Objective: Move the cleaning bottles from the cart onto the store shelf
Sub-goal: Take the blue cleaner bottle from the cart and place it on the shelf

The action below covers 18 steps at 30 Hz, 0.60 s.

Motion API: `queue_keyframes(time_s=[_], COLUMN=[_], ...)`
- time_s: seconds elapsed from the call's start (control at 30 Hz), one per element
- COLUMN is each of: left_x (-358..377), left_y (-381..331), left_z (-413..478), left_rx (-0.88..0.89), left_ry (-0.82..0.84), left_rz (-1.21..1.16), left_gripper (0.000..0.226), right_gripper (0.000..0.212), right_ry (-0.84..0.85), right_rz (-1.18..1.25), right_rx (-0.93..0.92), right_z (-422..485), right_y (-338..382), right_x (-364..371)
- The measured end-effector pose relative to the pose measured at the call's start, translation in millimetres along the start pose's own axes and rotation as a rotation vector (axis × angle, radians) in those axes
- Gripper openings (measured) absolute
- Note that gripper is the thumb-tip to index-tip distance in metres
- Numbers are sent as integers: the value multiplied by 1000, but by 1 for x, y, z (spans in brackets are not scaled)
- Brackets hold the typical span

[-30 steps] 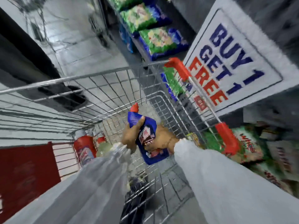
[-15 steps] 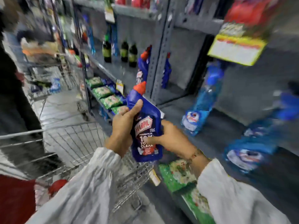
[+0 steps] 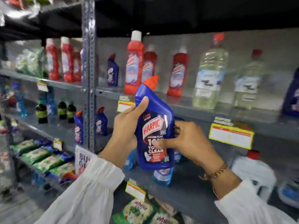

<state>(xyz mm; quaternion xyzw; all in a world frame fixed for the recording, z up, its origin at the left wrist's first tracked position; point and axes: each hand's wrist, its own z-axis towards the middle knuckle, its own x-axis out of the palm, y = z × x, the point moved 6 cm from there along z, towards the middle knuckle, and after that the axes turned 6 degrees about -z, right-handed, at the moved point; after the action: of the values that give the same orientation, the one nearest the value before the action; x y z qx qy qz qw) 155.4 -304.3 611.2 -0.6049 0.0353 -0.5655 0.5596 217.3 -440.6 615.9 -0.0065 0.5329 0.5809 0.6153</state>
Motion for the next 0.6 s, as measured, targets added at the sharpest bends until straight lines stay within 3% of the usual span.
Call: queue_keyframes(time_s=[0.13,0.33,0.5,0.6], left_x=[35,87,173,233], left_y=[2,6,14,35], left_z=[3,15,24,24], left_rx=[-33,-24,64,30], left_ry=[95,239,456,537], left_rz=[10,53,144,93], left_gripper=[20,18,15,16], right_gripper=[63,44,57,63], right_ry=[-101,-226,-514,-703], right_rz=[19,108,280,288], right_rx=[42,67,50,28], right_z=[-4,-7,-19,-30], right_y=[-6,-17,-37,-55], right_x=[-31,-78,-156,-211])
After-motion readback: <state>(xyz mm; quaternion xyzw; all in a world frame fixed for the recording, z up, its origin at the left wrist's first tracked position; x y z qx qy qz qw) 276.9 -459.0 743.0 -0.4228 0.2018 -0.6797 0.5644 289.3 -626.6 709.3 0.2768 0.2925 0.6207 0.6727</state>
